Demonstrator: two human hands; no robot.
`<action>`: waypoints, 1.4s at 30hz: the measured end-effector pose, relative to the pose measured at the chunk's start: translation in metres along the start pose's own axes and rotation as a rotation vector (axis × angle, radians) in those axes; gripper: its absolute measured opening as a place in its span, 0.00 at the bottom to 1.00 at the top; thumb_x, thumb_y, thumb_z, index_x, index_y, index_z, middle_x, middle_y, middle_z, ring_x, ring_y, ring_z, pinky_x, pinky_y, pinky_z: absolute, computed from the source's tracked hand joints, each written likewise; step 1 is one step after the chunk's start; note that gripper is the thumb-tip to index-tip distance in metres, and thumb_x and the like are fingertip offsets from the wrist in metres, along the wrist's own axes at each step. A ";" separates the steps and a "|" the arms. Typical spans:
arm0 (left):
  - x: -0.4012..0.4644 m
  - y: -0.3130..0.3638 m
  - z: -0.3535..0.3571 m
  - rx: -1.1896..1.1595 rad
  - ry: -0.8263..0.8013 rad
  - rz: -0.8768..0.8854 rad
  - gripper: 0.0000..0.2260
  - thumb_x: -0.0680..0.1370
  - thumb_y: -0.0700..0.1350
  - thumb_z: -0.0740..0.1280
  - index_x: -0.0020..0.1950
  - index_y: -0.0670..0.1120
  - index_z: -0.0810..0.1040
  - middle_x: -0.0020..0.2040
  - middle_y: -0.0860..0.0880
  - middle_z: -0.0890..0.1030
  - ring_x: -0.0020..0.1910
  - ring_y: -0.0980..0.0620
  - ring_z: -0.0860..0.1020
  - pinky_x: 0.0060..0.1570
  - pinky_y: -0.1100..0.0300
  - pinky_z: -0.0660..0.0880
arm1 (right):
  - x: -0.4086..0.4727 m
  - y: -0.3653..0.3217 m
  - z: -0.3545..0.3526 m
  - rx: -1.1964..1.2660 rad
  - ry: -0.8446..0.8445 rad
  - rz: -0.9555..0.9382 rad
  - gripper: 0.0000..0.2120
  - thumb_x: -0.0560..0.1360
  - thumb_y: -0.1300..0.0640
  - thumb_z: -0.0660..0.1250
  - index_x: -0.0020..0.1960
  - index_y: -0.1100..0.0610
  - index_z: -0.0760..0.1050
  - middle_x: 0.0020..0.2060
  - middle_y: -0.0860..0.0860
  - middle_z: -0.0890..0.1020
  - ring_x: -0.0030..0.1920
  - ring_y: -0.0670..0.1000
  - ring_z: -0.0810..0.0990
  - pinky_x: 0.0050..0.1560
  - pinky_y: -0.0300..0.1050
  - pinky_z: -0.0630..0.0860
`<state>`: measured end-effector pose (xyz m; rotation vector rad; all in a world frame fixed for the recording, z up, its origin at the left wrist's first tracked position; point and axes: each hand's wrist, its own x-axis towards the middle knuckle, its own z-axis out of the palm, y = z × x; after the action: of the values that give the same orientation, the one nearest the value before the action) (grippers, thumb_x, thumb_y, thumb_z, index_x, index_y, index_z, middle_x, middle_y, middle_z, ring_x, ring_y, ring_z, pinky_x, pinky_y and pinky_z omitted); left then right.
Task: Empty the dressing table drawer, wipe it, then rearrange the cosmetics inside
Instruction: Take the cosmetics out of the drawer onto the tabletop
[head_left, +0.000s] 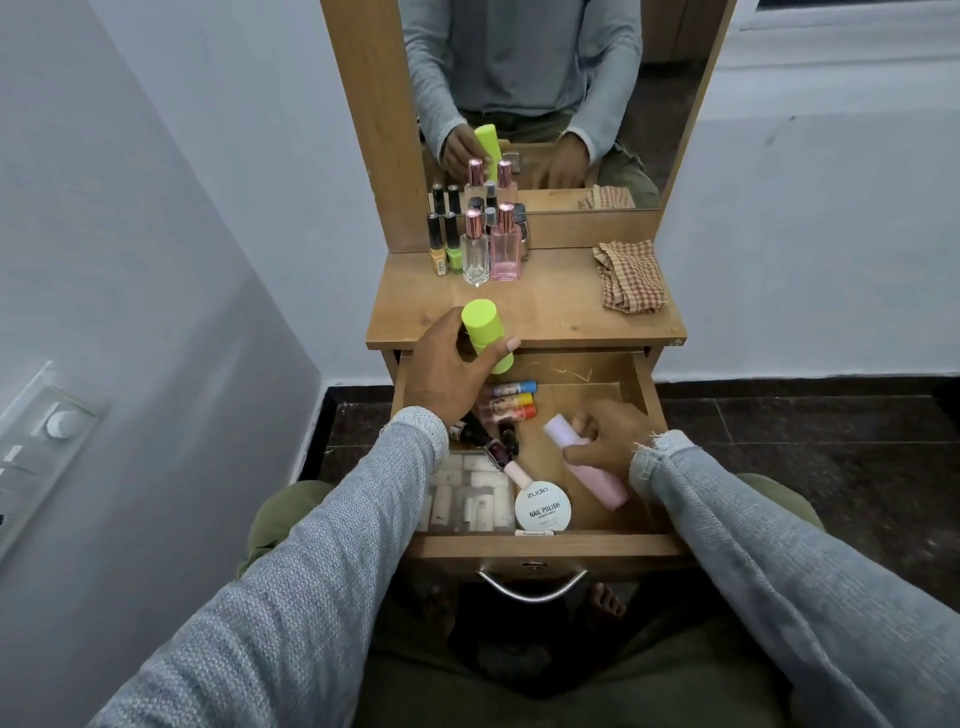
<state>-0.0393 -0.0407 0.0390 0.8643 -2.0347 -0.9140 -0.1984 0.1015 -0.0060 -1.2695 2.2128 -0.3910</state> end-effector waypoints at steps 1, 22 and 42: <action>0.001 0.000 0.000 0.003 0.006 -0.009 0.17 0.72 0.56 0.73 0.53 0.47 0.77 0.47 0.53 0.80 0.45 0.57 0.74 0.49 0.58 0.73 | 0.000 -0.002 -0.006 0.028 0.032 -0.029 0.15 0.65 0.50 0.74 0.46 0.52 0.72 0.41 0.47 0.76 0.41 0.49 0.76 0.37 0.40 0.72; 0.078 0.009 0.017 0.165 0.003 -0.041 0.22 0.71 0.60 0.72 0.57 0.47 0.77 0.49 0.50 0.81 0.47 0.51 0.77 0.49 0.48 0.77 | 0.060 -0.066 -0.085 0.467 0.835 -0.229 0.22 0.67 0.50 0.75 0.57 0.55 0.73 0.43 0.46 0.78 0.41 0.48 0.78 0.44 0.50 0.79; 0.069 -0.023 0.024 0.135 -0.035 -0.068 0.20 0.71 0.50 0.75 0.60 0.45 0.78 0.52 0.50 0.81 0.47 0.54 0.78 0.50 0.57 0.78 | 0.092 -0.047 -0.058 0.385 0.746 -0.140 0.18 0.68 0.57 0.74 0.55 0.57 0.75 0.46 0.49 0.80 0.43 0.49 0.79 0.47 0.48 0.79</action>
<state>-0.0881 -0.1001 0.0321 1.0019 -2.1274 -0.8411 -0.2372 -0.0033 0.0353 -1.1755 2.4362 -1.4669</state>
